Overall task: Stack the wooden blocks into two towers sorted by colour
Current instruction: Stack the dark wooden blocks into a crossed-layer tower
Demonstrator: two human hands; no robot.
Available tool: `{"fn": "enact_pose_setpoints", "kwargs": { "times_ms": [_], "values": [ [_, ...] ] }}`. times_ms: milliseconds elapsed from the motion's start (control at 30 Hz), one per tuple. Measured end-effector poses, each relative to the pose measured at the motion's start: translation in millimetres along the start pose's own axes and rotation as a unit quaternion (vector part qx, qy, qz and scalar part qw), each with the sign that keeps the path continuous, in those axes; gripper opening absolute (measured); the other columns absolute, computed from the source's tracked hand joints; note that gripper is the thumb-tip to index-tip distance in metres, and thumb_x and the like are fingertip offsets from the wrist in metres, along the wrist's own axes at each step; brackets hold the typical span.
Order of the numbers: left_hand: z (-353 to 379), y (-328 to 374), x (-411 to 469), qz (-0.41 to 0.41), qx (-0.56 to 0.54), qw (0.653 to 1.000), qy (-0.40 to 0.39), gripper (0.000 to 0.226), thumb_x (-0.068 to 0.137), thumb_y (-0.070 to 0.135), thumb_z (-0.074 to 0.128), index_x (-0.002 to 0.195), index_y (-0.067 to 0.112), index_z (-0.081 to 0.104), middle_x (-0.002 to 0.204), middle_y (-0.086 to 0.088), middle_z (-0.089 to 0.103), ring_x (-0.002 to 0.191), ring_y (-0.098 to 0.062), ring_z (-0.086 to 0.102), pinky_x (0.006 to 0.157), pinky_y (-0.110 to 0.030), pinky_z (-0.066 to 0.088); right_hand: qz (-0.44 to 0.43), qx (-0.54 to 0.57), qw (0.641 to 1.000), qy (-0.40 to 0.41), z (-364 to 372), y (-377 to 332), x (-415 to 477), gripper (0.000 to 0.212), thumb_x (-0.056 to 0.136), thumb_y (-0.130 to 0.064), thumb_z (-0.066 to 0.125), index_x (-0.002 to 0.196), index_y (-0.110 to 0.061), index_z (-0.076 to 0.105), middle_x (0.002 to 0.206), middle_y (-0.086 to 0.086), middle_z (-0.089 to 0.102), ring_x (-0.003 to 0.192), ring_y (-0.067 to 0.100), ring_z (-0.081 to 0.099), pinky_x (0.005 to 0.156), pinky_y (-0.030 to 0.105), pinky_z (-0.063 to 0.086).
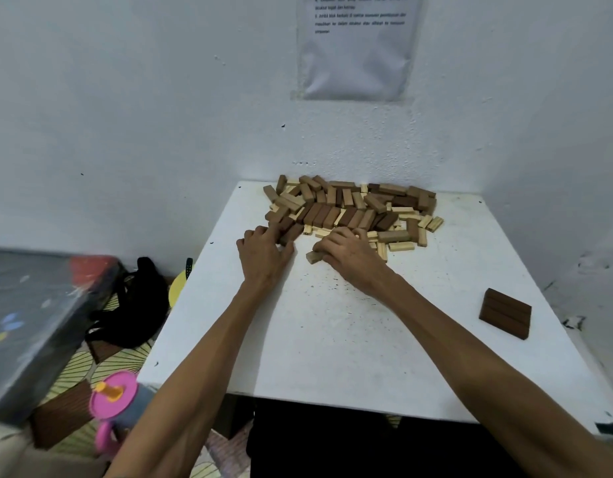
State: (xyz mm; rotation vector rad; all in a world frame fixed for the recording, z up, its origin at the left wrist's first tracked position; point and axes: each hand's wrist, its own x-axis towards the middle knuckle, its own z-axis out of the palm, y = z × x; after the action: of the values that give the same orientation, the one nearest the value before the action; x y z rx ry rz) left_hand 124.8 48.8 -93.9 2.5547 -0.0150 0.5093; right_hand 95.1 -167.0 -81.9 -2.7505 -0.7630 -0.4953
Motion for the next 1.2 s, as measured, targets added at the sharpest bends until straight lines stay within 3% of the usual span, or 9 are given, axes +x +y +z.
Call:
{"fn": "enact_pose_setpoints", "kwargs": {
  "times_ms": [167,300,467,667,800,967,1100,1200],
  "values": [
    [-10,-2,-12,0.010,-0.068,0.998,0.014,0.033,0.076,0.031,0.069,0.109,0.033,0.075,0.085,-0.001,0.068,0.082,-0.024,0.059,0.074,-0.039,0.053,-0.016,0.047,0.998,0.033,-4,-2,-13,0.016,0.102,-0.014,0.063,0.116,-0.017,0.068,0.117,0.001,0.067,0.112,0.024,0.059,0.097,0.044,0.040],
    [-23,3,-43,0.013,-0.115,0.993,-0.012,0.027,0.078,0.033,0.072,0.105,0.035,0.074,0.102,0.010,0.071,0.100,-0.013,0.060,0.085,-0.032,0.051,-0.010,0.109,0.993,0.044,-16,-12,-39,0.016,0.103,-0.015,0.060,0.117,-0.014,0.068,0.114,0.001,0.065,0.105,0.022,0.060,0.092,0.043,0.048],
    [-37,8,-85,0.083,-0.129,0.986,-0.058,0.024,0.078,0.027,0.079,0.101,0.029,0.075,0.098,0.015,0.069,0.100,-0.008,0.059,0.088,-0.027,0.049,-0.025,0.102,0.994,0.034,-29,-25,-86,0.015,0.103,-0.014,0.061,0.116,-0.012,0.069,0.111,0.003,0.066,0.095,0.023,0.060,0.084,0.040,0.051],
    [-44,16,-117,0.149,-0.106,0.980,-0.074,0.023,0.078,0.026,0.082,0.099,0.024,0.077,0.098,0.009,0.072,0.101,-0.017,0.059,0.086,-0.035,0.050,0.010,0.115,0.993,0.005,-27,-24,-122,0.017,0.105,-0.022,0.058,0.118,-0.021,0.067,0.120,-0.006,0.065,0.112,0.018,0.060,0.092,0.048,0.050],
    [-46,18,-124,0.181,-0.096,0.974,-0.093,0.021,0.081,0.036,0.081,0.099,0.026,0.077,0.100,0.009,0.071,0.102,-0.016,0.059,0.085,-0.035,0.048,0.040,0.136,0.990,0.021,-28,-31,-129,0.019,0.102,-0.014,0.062,0.118,-0.019,0.069,0.131,-0.001,0.062,0.123,0.023,0.056,0.095,0.051,0.051],
    [-48,16,-123,0.245,-0.086,0.956,-0.138,0.033,0.086,0.045,0.066,0.116,0.033,0.073,0.104,0.012,0.065,0.101,-0.014,0.057,0.085,-0.039,0.044,0.136,0.178,0.974,0.028,-30,-41,-133,0.025,0.096,-0.011,0.068,0.118,-0.023,0.071,0.140,0.003,0.053,0.126,0.026,0.049,0.101,0.053,0.047],
    [-48,13,-119,0.288,-0.111,0.933,-0.184,0.044,0.085,0.034,0.077,0.128,0.031,0.069,0.114,0.013,0.064,0.109,-0.010,0.054,0.089,-0.035,0.040,0.180,0.241,0.954,-0.004,-41,-44,-140,0.054,0.087,-0.028,0.068,0.139,-0.031,0.051,0.138,-0.008,0.054,0.130,0.014,0.047,0.107,0.045,0.045],
    [-51,17,-114,0.280,-0.146,0.924,-0.213,0.056,0.084,0.041,0.079,0.135,0.027,0.061,0.119,0.012,0.061,0.114,-0.011,0.052,0.095,-0.035,0.042,0.208,0.256,0.943,-0.036,-46,-41,-145,0.070,0.082,-0.051,0.070,0.144,-0.043,0.037,0.141,-0.013,0.050,0.132,0.008,0.046,0.109,0.041,0.044]
  ]
}}
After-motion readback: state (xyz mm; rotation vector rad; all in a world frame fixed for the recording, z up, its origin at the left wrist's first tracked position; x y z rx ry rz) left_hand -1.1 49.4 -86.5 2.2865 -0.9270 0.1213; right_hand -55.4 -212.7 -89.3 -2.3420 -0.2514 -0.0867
